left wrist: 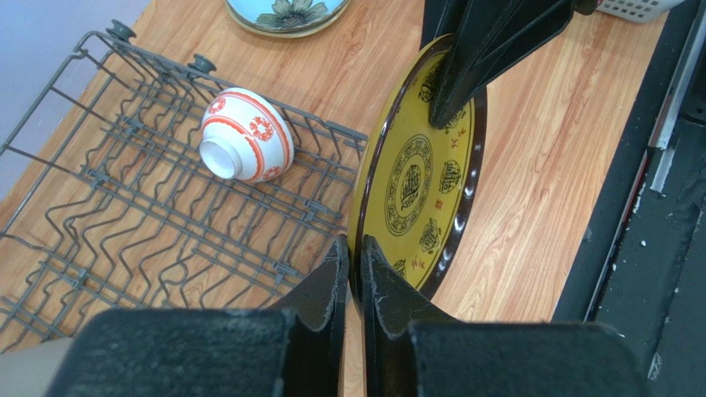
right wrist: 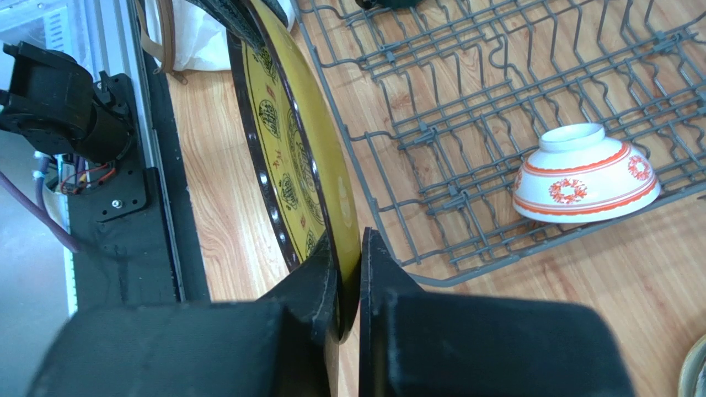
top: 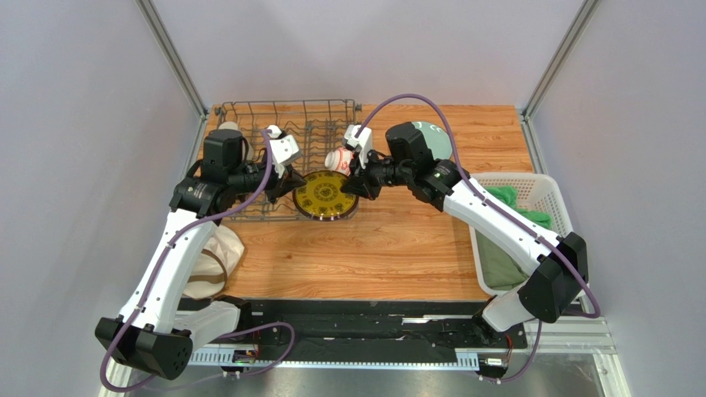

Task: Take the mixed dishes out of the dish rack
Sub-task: Place the plate at the center of the board, then pick up the bowl from the dish rack.

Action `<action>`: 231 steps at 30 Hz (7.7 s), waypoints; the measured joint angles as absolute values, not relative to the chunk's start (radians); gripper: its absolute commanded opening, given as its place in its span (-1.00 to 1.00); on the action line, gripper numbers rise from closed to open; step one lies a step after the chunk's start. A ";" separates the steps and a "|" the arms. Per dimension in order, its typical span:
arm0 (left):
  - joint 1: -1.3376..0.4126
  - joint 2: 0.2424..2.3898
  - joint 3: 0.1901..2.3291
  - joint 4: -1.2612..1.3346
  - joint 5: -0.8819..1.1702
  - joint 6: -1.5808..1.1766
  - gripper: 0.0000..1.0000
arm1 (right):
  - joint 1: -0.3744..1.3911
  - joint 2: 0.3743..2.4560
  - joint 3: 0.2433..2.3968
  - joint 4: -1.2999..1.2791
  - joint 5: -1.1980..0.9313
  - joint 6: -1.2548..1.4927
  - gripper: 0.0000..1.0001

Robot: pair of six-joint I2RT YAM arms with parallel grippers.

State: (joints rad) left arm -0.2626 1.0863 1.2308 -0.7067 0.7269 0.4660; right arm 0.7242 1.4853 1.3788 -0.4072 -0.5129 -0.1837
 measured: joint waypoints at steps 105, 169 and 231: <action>-0.263 1.035 1.023 -0.566 0.513 0.605 0.92 | -0.078 2.270 1.846 -0.544 -0.602 0.085 0.17; -0.300 1.354 1.093 -0.192 0.191 0.266 0.97 | 0.064 1.323 1.163 -0.408 -0.487 -0.012 0.99; -0.530 1.747 1.128 0.004 -0.031 0.250 0.98 | 0.064 1.388 1.150 -0.406 -0.445 -0.080 0.99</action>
